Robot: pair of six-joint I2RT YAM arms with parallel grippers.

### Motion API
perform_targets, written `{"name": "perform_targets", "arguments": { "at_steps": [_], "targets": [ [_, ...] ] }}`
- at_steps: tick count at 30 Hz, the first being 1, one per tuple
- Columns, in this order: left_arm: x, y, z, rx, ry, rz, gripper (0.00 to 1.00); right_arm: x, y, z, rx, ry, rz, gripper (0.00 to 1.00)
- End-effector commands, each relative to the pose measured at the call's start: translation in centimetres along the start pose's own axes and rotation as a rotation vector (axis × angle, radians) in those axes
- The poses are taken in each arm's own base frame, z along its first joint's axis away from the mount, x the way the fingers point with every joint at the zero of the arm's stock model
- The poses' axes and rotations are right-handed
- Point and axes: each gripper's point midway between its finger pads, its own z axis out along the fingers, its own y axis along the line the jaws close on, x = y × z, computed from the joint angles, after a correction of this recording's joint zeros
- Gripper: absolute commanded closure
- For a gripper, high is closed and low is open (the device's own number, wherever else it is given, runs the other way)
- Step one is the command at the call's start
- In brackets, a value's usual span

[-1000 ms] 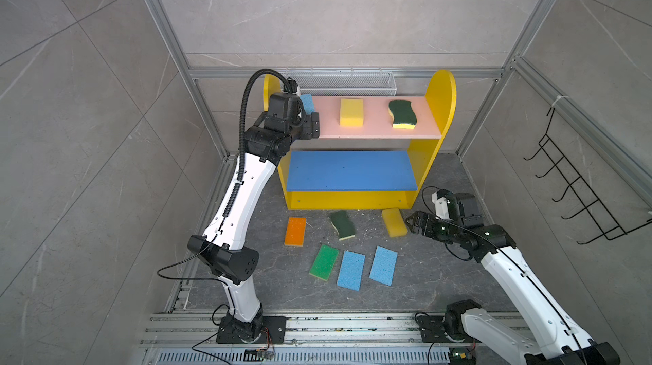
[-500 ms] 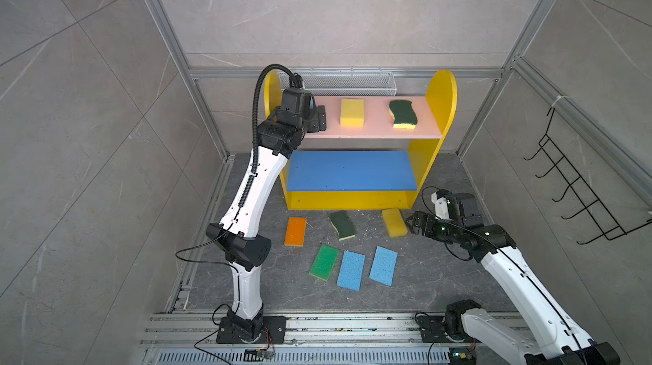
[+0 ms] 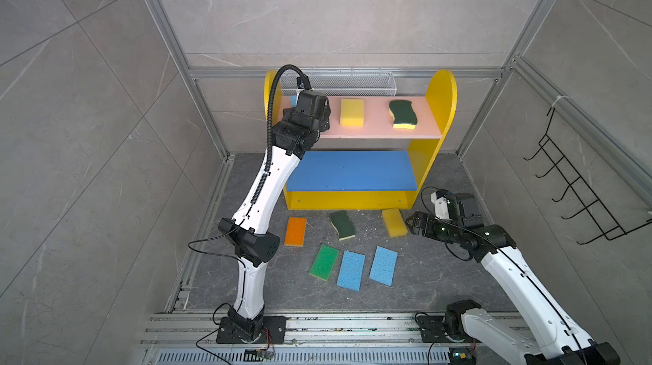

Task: Arrange cleaning sponges on a shelf
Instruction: Move the cleaning sponge to the shelf.

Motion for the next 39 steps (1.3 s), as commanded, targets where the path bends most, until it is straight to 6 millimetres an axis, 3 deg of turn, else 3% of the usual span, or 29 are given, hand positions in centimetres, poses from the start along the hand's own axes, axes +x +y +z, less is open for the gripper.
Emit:
{"name": "perform_targets", "arguments": {
  "at_steps": [1,7,15,29,34,39],
  "targets": [
    [3.0,0.3,1.3,-0.035,0.094,0.032,0.21,-0.3,0.0,-0.5,0.009,-0.005,-0.021,0.02],
    [3.2,-0.6,0.3,0.049,0.123,0.063,0.25,-0.2,0.0,-0.6,0.006,-0.006,-0.017,0.02],
    [3.3,-0.1,-2.4,0.129,0.149,0.148,0.27,0.1,0.1,-0.9,-0.001,-0.009,-0.009,0.02],
    [5.3,-0.5,-2.4,0.204,0.213,0.184,0.25,0.5,0.0,-1.7,0.000,-0.014,-0.007,0.02],
    [5.4,0.4,-2.6,0.185,0.211,0.175,0.18,0.4,0.1,-1.6,-0.004,-0.014,-0.006,0.02],
    [4.7,0.7,-2.9,0.173,0.190,0.154,0.17,0.3,0.3,-1.5,-0.012,-0.011,-0.002,0.02]
  ]
}}
